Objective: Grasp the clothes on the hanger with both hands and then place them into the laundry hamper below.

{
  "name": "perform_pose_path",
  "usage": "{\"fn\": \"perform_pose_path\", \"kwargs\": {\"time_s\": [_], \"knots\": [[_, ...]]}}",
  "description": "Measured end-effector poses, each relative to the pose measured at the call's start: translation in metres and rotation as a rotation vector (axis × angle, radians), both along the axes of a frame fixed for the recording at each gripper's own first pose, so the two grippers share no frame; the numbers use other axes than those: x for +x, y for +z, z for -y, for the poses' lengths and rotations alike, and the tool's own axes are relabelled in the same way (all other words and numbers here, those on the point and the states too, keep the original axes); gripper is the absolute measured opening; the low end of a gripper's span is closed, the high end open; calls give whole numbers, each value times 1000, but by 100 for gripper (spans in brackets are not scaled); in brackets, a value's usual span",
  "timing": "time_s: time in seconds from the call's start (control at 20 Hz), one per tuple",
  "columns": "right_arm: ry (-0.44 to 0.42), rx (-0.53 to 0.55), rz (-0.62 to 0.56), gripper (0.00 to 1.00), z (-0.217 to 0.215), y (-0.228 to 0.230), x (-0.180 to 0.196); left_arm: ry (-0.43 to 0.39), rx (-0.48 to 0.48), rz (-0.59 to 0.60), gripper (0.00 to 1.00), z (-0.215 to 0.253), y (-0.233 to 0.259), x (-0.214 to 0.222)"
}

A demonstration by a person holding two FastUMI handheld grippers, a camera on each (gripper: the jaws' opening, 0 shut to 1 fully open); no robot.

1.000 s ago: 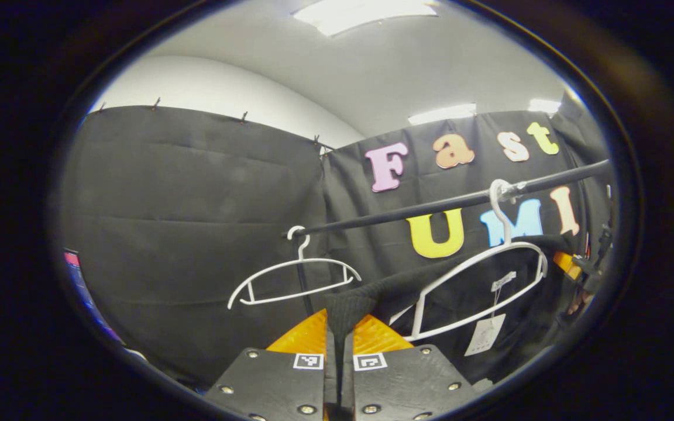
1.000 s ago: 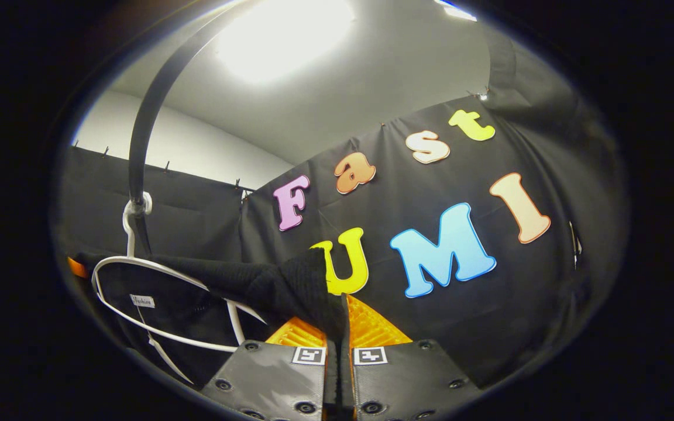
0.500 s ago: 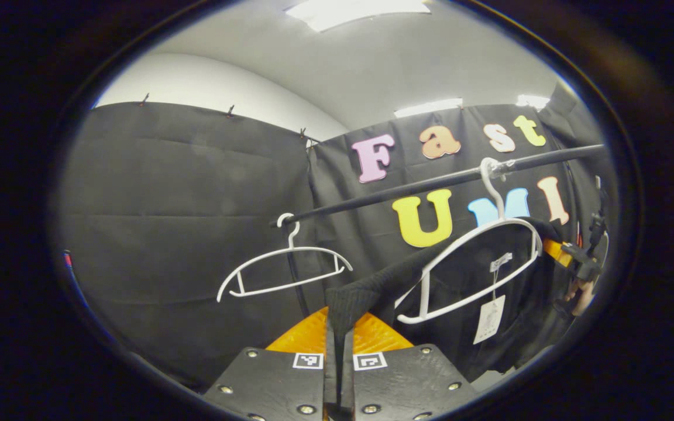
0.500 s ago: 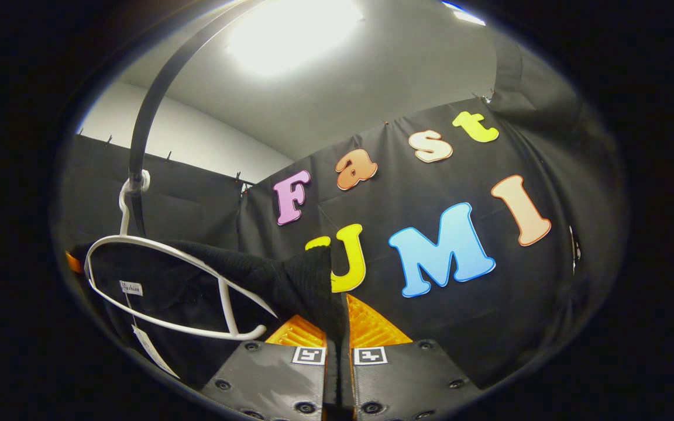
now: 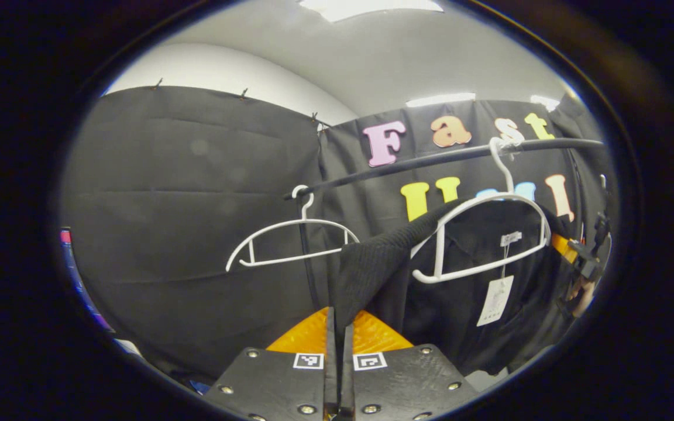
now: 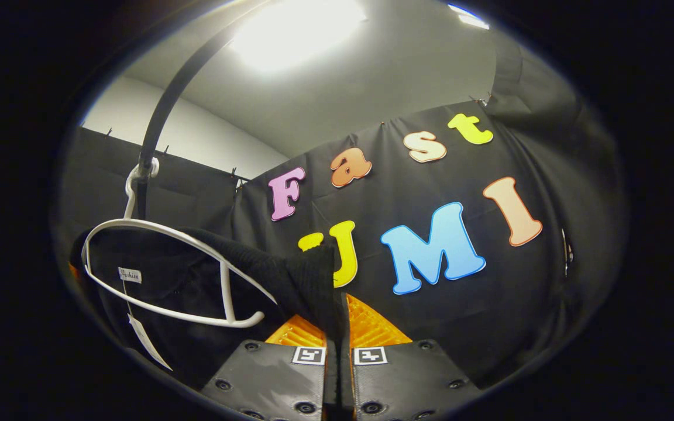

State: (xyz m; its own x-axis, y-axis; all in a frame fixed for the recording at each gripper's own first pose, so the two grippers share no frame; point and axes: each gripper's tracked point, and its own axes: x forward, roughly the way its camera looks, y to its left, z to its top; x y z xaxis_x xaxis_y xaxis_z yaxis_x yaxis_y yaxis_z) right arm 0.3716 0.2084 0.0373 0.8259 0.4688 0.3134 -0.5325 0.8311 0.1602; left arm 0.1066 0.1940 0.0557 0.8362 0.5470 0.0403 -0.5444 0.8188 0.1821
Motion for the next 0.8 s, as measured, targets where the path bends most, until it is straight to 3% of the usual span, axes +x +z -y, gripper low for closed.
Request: {"fn": "perform_pose_path", "kwargs": {"time_s": [0.15,0.2,0.3,0.7,0.8], "knots": [[-5,23,4,7,3,15,5,-5,-10,49,5,-2,20,1],[-8,34,8,0,4,20,6,-6,-23,74,4,-3,27,-1],[-9,43,14,4,3,26,9,-12,-42,100,1,-9,32,4],[-3,16,58,0,-2,38,19,-50,-7,146,1,-19,74,23],[3,3,70,4,-6,39,24,-65,19,135,1,-21,83,35]]}}
